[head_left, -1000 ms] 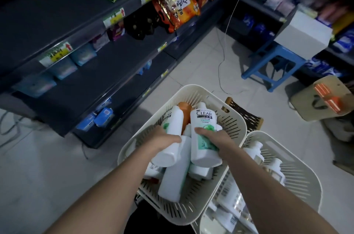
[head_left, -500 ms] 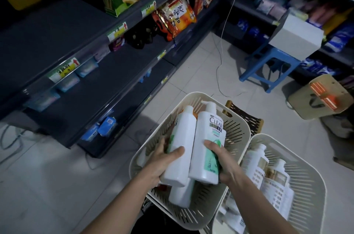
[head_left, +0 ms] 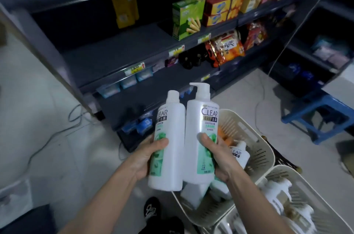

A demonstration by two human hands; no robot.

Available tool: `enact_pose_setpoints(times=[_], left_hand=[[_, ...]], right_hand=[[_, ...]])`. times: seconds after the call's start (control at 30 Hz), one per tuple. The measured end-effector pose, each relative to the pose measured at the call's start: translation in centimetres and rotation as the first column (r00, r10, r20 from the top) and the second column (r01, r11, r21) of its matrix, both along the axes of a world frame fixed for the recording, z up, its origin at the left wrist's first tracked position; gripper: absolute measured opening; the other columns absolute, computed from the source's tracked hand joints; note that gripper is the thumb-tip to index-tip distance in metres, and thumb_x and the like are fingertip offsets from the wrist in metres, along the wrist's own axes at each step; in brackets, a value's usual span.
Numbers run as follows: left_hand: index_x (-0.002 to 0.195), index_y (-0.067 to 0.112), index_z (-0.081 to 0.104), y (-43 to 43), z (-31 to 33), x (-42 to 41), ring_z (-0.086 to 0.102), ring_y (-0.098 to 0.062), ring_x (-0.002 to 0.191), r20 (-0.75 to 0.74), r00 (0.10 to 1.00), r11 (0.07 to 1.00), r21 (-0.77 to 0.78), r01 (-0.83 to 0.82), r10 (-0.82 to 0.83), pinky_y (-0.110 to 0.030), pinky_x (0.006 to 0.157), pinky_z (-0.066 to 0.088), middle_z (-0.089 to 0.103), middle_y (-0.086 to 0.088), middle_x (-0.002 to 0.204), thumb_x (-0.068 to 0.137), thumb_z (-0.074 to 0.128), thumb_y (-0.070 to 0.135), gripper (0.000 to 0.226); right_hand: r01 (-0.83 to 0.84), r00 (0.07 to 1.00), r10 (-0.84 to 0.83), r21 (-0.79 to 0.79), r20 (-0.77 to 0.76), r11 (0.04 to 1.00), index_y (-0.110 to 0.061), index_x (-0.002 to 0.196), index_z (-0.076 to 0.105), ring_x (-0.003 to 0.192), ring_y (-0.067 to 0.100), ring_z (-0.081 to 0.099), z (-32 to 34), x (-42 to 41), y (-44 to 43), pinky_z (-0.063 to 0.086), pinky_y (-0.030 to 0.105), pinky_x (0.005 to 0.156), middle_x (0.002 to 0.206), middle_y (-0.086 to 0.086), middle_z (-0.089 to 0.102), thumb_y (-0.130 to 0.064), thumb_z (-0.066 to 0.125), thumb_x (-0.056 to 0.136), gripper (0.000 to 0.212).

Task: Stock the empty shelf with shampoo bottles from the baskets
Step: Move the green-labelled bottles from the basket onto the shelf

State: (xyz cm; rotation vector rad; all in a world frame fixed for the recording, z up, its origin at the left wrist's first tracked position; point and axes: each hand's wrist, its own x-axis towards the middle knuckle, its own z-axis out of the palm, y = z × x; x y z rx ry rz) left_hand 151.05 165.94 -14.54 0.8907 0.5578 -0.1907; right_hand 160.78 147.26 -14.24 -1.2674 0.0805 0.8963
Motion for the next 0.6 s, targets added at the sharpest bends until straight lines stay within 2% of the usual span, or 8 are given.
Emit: enact_pose_setpoints(times=[0.1,0.17,0.2,0.33,0.4,0.5,0.6], left_hand=[[0.114,0.010,0.060,1.5,2.0,-3.3,0.072,-0.030,0.077,0.044,0.991,0.991,0.030,-0.131,0.129,-0.041,0.063,0.060,0.073,-0.017,0.098,0.020,0.100,0.024,0.103],[0.118,0.007,0.058,2.5,3.2,-5.6,0.072,-0.032,0.077,0.056,0.976,0.974,0.070,-0.214,0.210,-0.040,0.061,0.059,0.073,-0.019,0.099,0.025,0.100,0.024,0.103],[0.118,0.005,0.057,2.9,3.8,-6.8,0.072,-0.032,0.076,0.054,0.966,0.962,0.094,-0.256,0.252,-0.040,0.060,0.059,0.073,-0.020,0.099,0.029,0.099,0.025,0.100],[0.105,0.004,0.064,5.2,5.1,-12.1,0.071,-0.033,0.071,0.049,0.907,0.894,0.149,-0.422,0.419,-0.042,0.064,0.059,0.072,-0.022,0.092,0.063,0.081,0.031,0.053],[0.101,0.003,0.065,6.5,5.7,-15.0,0.071,-0.032,0.068,0.040,0.870,0.863,0.113,-0.492,0.491,-0.041,0.063,0.059,0.072,-0.021,0.087,0.060,0.081,0.033,0.053],[0.107,0.005,0.062,8.6,6.9,-19.2,0.071,-0.031,0.069,0.074,0.800,0.792,0.112,-0.600,0.596,-0.039,0.060,0.058,0.073,-0.018,0.087,0.057,0.087,0.035,0.064],[0.105,0.005,0.063,10.6,8.2,-23.7,0.072,-0.033,0.073,0.141,0.722,0.697,0.194,-0.691,0.677,-0.040,0.061,0.058,0.073,-0.020,0.091,0.059,0.088,0.035,0.060]], right_hand=[[-0.121,0.992,0.119,0.042,0.039,0.992,-0.010,0.113,0.063,0.086,0.027,0.075,1.8,-1.2,2.7,0.060,0.035,0.067,0.104,0.015,0.075,-0.035,0.096,0.044,0.080],[-0.180,0.982,0.177,0.050,0.058,0.982,-0.010,0.112,0.062,0.084,0.027,0.075,2.7,-2.0,4.7,0.059,0.034,0.065,0.101,0.013,0.076,-0.022,0.087,0.060,0.059],[-0.206,0.977,0.202,0.051,0.061,0.977,-0.010,0.113,0.062,0.084,0.027,0.075,3.1,-2.5,5.8,0.059,0.034,0.065,0.102,0.013,0.076,-0.018,0.081,0.063,0.054],[-0.329,0.942,0.325,0.046,0.081,0.943,-0.008,0.116,0.062,0.085,0.027,0.074,4.1,-4.9,10.2,0.059,0.035,0.066,0.104,0.014,0.075,-0.013,0.081,0.063,0.056],[-0.407,0.911,0.401,0.045,0.100,0.912,-0.009,0.110,0.064,0.083,0.026,0.074,4.8,-6.3,12.6,0.060,0.035,0.065,0.101,0.013,0.076,-0.007,0.085,0.064,0.050],[-0.492,0.864,0.484,0.032,0.138,0.870,-0.009,0.105,0.064,0.079,0.024,0.075,5.7,-8.5,16.3,0.060,0.034,0.065,0.096,0.010,0.077,0.000,0.080,0.070,0.040],[-0.571,0.809,0.560,0.010,0.181,0.821,-0.007,0.116,0.058,0.084,0.025,0.075,6.5,-11.4,20.2,0.060,0.034,0.066,0.101,0.010,0.076,-0.008,0.085,0.059,0.063]])
